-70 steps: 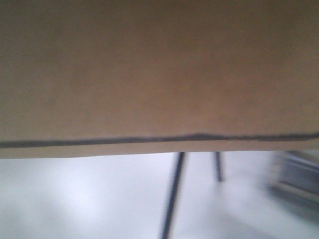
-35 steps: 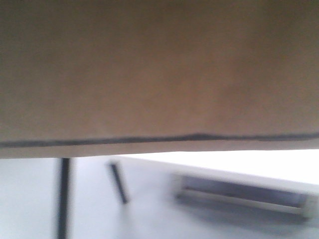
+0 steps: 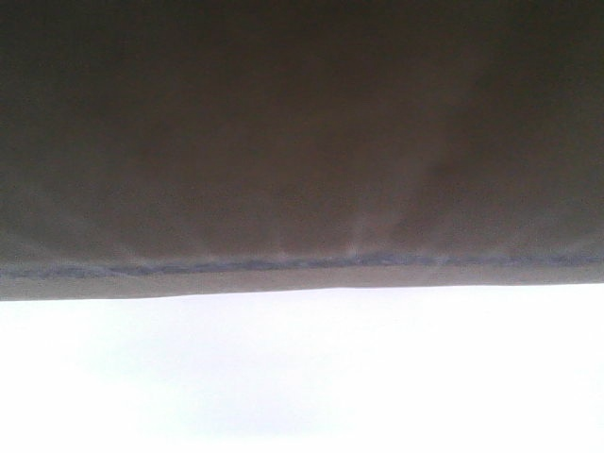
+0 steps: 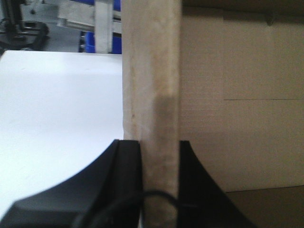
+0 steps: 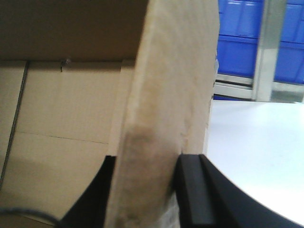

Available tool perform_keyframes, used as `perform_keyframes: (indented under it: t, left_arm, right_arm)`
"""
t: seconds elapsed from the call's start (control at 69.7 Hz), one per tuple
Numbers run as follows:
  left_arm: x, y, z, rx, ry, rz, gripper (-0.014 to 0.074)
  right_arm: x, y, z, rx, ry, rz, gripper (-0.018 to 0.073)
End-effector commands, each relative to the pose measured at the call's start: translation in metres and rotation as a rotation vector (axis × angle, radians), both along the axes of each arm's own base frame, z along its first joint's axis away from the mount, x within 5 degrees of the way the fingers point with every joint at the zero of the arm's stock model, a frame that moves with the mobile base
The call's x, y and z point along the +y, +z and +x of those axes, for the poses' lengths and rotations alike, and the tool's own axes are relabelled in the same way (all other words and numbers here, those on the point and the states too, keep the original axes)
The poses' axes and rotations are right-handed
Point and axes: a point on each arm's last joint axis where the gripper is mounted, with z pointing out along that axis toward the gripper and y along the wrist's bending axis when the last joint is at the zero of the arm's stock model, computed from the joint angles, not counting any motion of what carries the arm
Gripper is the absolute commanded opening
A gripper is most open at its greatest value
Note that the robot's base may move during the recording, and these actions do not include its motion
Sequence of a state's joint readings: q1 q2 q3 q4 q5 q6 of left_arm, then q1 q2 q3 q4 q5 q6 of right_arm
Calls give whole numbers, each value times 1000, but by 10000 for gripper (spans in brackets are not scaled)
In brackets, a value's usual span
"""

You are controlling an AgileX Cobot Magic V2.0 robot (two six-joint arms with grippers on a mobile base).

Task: Grab box from left shelf to table start
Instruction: 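Hold the box with both grippers as the base reaches the table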

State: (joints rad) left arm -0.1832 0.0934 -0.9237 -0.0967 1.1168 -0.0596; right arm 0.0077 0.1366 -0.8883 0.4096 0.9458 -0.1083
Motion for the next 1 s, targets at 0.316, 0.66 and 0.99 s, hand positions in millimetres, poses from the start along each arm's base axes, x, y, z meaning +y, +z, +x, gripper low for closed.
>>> perform_keyframes:
  t: [0.316, 0.66, 0.99]
  left_arm:
    - [-8, 8, 12, -106, -60, -101, -93]
    - [-15, -52, 51, 125, -48, -64, -93]
    - [-19, -91, 67, 265, -46, -52, -93]
  right_arm:
    - [-1, 21, 1, -137, -17, 65, 59]
    - [-1, 21, 1, -137, -17, 65, 59]
    - [-1, 21, 1, -137, -17, 65, 59]
